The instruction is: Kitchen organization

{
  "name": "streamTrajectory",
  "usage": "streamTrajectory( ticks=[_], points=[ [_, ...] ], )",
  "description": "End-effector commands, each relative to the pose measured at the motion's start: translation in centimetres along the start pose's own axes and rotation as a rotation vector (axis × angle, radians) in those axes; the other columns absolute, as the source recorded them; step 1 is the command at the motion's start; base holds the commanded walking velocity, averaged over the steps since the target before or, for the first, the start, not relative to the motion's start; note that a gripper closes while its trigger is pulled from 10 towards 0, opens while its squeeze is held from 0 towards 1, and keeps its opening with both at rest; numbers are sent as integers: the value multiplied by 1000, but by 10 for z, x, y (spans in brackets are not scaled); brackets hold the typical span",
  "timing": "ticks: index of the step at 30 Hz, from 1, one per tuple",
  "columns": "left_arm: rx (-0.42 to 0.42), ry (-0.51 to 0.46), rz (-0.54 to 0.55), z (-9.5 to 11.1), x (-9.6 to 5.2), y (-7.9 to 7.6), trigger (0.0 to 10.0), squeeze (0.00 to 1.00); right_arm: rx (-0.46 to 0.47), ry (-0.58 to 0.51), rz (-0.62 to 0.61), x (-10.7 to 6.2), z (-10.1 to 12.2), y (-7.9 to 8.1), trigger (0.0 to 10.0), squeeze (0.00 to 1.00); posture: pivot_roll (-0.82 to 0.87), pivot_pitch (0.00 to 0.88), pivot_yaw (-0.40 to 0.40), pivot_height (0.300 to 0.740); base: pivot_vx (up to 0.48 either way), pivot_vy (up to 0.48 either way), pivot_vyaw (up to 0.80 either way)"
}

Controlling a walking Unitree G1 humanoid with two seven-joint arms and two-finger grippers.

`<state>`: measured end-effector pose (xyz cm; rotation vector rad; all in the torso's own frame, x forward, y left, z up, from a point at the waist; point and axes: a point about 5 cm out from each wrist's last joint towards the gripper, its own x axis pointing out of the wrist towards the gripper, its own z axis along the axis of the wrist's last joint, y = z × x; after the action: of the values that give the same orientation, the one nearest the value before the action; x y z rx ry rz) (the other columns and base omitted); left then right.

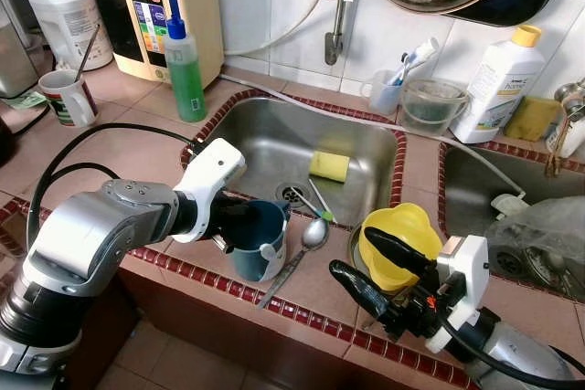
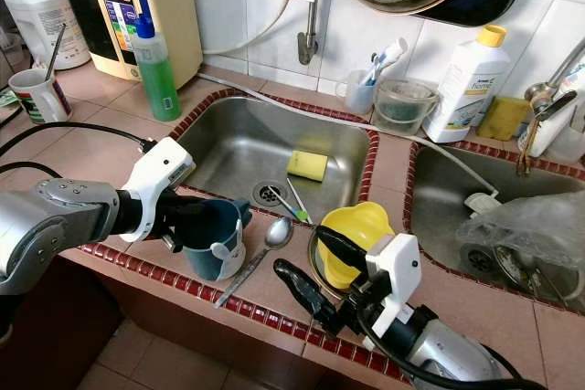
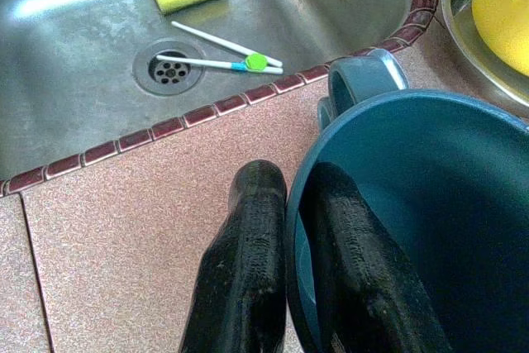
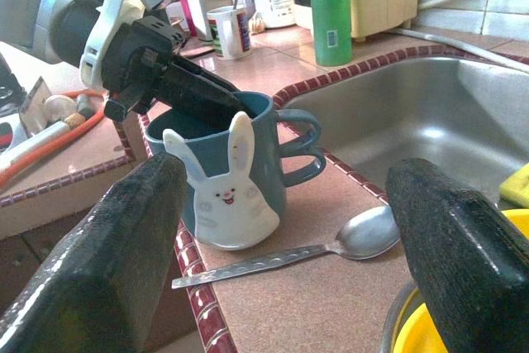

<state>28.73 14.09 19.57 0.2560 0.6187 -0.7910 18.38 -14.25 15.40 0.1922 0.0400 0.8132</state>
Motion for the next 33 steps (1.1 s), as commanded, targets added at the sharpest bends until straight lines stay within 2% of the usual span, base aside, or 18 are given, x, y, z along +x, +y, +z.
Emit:
streamTrajectory(
  ticks=[1, 17, 23, 24, 25, 26, 27, 33],
  points=[
    [22, -6, 7, 4, -2, 0, 0, 0, -10, -8, 7, 1, 2, 0, 10000, 0, 69, 0, -17, 740, 0, 0, 0],
    [7, -31, 39, 5, -3, 7, 0, 0, -26, -15, 9, 4, 5, -4, 10000, 0, 61, 0, -29, 740, 0, 0, 0],
    [-17, -86, 77, 14, -12, 19, 0, 0, -33, -20, 14, 6, 7, -7, 10000, 0, 65, 0, -37, 740, 0, 0, 0],
    [-23, -106, 94, 17, -14, 24, 2588, 0, -35, -24, 15, 7, 9, -9, 10000, 0, 66, 0, -39, 740, 0, 0, 0],
    [-21, -124, 100, 19, -15, 26, 6353, 0, -38, -27, 15, 7, 9, -9, 10000, 0, 67, 0, -42, 740, 0, 0, 0],
    [-19, -136, 103, 21, -16, 27, 6353, 0, -41, -29, 16, 8, 10, -10, 10000, 0, 67, 0, -42, 740, 0, 0, 0],
    [-23, -149, 104, 22, -16, 28, 10000, 0, -43, -33, 14, 9, 11, -10, 10000, 0, 67, 0, -42, 740, 0, 0, 0],
    [-64, -287, 125, 33, -15, 35, 10000, 0, -56, -97, -35, 18, 22, -20, 10000, 0, 64, 0, -49, 740, 0, 0, 0]
  ],
)
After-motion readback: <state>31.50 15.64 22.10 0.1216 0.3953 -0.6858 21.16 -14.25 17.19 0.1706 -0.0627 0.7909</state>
